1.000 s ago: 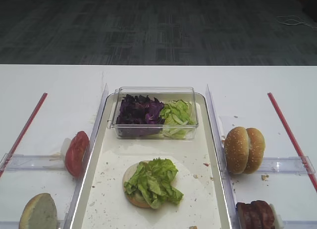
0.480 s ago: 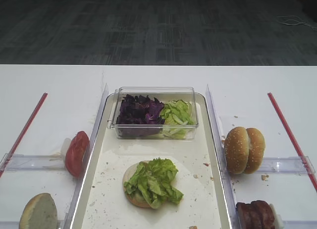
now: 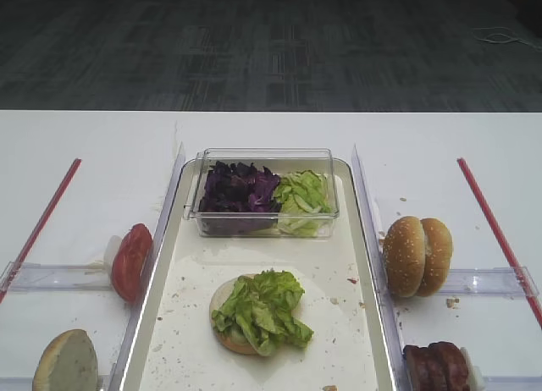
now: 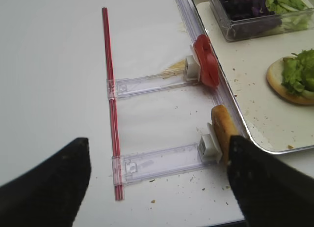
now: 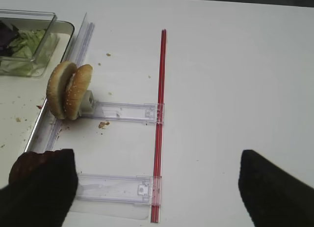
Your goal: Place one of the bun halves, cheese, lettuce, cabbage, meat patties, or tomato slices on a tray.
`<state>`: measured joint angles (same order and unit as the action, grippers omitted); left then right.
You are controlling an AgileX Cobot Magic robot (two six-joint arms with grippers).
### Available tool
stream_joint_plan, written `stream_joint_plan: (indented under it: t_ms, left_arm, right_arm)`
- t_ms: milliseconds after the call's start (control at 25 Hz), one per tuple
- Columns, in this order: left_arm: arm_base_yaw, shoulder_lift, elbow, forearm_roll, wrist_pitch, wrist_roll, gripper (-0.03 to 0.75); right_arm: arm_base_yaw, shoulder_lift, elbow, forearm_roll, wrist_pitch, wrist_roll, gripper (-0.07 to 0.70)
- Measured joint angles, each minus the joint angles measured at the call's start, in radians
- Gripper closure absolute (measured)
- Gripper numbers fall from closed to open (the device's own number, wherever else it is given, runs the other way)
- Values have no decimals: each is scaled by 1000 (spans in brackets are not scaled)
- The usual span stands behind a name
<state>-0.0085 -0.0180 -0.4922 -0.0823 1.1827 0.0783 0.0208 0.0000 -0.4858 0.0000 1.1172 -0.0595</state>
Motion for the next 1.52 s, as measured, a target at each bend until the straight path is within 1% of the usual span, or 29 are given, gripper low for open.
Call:
stream_joint_plan:
  t_ms: [1520]
  left_arm:
    - [0, 0, 0, 0, 0, 0, 154]
  right_arm:
    - [0, -15, 0, 0, 0, 4, -58]
